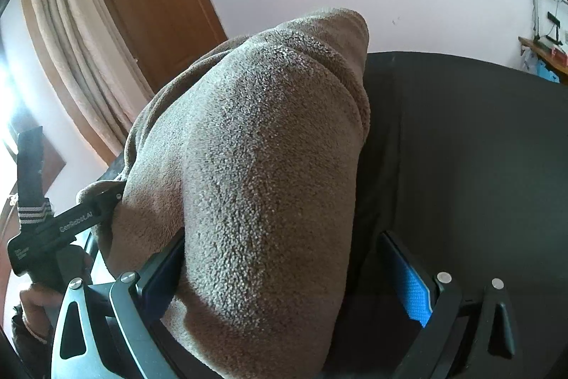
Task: Fold clothes
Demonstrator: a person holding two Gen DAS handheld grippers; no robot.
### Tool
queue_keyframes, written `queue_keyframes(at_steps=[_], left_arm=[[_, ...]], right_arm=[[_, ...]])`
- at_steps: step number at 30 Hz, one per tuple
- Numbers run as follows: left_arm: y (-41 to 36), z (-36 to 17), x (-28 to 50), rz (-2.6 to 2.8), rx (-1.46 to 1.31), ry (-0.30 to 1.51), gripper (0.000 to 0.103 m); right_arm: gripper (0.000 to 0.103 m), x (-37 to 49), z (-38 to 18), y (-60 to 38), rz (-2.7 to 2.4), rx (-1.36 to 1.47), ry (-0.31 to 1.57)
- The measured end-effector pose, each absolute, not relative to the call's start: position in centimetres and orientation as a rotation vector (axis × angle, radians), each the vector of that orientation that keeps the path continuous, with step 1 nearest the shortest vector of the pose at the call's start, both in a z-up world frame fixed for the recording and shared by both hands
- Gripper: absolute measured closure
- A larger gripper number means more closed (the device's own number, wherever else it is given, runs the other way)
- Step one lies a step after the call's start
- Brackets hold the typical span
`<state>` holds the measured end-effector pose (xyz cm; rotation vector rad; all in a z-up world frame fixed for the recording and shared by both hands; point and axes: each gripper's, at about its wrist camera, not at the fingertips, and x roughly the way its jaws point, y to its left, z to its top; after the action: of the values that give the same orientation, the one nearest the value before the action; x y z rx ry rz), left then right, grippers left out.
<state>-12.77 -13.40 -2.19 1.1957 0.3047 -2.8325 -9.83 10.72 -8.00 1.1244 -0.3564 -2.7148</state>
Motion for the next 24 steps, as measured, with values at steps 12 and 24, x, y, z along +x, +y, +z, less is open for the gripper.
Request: queue_keyframes(at_steps=[12,24], left_arm=[[-17.5,1.4,-18.2,-2.82,1.424,0.629,0.0],[-15.6,-1.0,-22.4,-2.779,1.773,0.709,0.0]], right_arm=[[0.001,-11.2,-8.5,11.5,-2.707,1.131,-0.388],[0.001,-13.0,-9.3,12.7,-2.673,1.145,-0.425]])
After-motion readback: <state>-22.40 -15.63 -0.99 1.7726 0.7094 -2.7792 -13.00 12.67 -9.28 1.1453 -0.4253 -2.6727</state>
